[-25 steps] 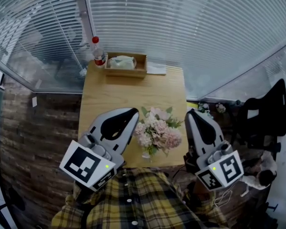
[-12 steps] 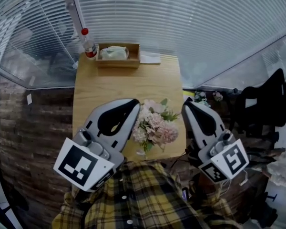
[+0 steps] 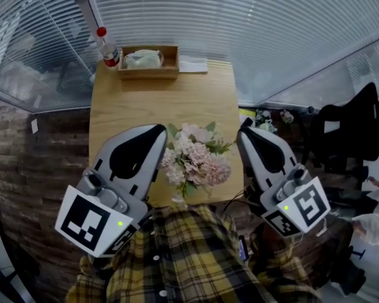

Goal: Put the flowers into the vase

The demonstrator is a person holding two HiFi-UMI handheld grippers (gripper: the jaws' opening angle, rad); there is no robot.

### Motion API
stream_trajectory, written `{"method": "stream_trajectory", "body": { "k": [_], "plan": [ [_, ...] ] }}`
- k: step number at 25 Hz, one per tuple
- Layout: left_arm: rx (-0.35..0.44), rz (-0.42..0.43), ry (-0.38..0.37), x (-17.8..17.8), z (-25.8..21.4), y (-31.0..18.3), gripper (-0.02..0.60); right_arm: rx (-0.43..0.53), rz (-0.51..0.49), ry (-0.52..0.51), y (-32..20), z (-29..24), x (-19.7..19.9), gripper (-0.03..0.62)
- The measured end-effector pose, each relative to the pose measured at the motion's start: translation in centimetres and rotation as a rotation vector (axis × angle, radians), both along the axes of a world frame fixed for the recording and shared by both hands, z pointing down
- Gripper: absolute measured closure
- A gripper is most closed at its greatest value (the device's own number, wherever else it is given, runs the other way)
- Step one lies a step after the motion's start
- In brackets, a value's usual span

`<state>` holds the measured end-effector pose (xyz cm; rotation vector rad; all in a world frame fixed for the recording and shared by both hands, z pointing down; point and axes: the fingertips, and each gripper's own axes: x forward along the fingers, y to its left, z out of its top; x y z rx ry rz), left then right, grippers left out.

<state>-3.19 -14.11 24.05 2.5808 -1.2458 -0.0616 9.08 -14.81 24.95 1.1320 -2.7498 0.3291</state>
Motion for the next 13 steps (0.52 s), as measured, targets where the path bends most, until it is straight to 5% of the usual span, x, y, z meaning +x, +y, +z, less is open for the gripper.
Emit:
{"method": "stream_trajectory", "body": {
  "k": [13],
  "plan": [
    [-0.022, -0.01, -0.02, -0.08, 0.66, -0.55, 0.572, -0.004, -0.061, -0.014, -0.56, 0.15, -0.49, 0.581]
  ]
}}
